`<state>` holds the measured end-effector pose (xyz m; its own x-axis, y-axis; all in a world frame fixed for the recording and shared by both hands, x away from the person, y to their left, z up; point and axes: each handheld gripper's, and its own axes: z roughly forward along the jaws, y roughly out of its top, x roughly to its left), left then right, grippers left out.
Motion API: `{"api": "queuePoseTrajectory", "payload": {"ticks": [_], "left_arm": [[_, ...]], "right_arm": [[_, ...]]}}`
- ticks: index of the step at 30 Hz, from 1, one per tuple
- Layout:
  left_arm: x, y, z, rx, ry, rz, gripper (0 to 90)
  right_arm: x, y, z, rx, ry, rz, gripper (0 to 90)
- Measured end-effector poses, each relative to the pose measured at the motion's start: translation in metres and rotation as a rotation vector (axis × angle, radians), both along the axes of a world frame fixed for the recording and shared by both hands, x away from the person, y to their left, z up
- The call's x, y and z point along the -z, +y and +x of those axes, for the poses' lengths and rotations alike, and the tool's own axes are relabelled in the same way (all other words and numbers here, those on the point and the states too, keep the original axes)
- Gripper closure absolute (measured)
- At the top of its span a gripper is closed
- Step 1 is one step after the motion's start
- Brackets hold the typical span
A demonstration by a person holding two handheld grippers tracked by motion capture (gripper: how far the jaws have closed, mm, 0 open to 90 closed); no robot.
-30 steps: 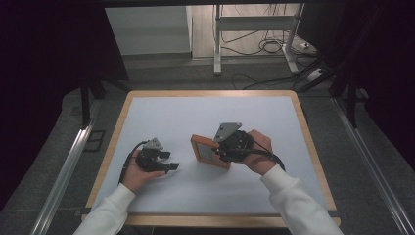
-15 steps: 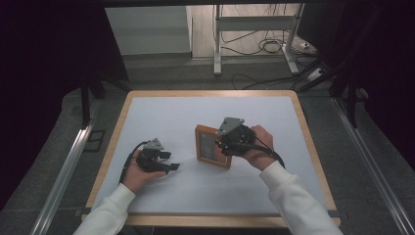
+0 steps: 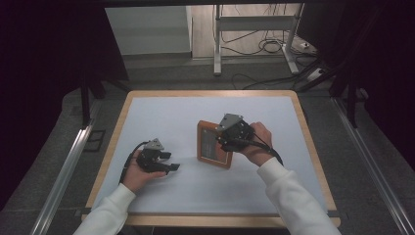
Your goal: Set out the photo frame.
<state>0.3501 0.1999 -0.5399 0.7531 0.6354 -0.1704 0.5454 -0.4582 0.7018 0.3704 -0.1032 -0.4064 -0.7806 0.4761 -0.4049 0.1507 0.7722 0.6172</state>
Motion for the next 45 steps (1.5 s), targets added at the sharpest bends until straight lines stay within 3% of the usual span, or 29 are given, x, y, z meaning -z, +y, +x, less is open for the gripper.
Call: {"api": "queuePoseTrajectory", "payload": {"ticks": [12, 19, 21, 28, 36, 40, 45], "left_arm": [[0.001, 0.0, 0.0, 0.001, -0.001, 0.001, 32.8], [0.001, 0.0, 0.001, 0.001, -0.001, 0.002, 32.7], [0.001, 0.0, 0.0, 0.002, -0.001, 0.001, 32.7], [0.001, 0.0, 0.0, 0.002, -0.001, 0.001, 32.6], [0.001, 0.001, 0.0, 0.001, -0.001, 0.002, 32.6], [0.0, 0.0, 0.0, 0.002, -0.001, 0.001, 32.6], [0.0, -0.002, 0.0, 0.007, -0.003, 0.005, 32.5]], "right_arm": [[0.007, 0.0, 0.016, 0.044, 0.006, 0.008, 32.9], [0.01, -0.002, 0.027, 0.092, 0.004, 0.029, 28.1], [0.011, -0.004, 0.031, 0.1, 0.025, 0.058, 27.3], [0.012, -0.002, 0.032, 0.108, 0.016, 0.077, 22.8], [0.004, -0.01, 0.025, 0.112, 0.019, 0.154, 19.8], [-0.001, -0.026, 0.016, 0.138, 0.025, 0.234, 19.7], [-0.002, -0.044, 0.005, 0.149, 0.022, 0.28, 19.6]]}}
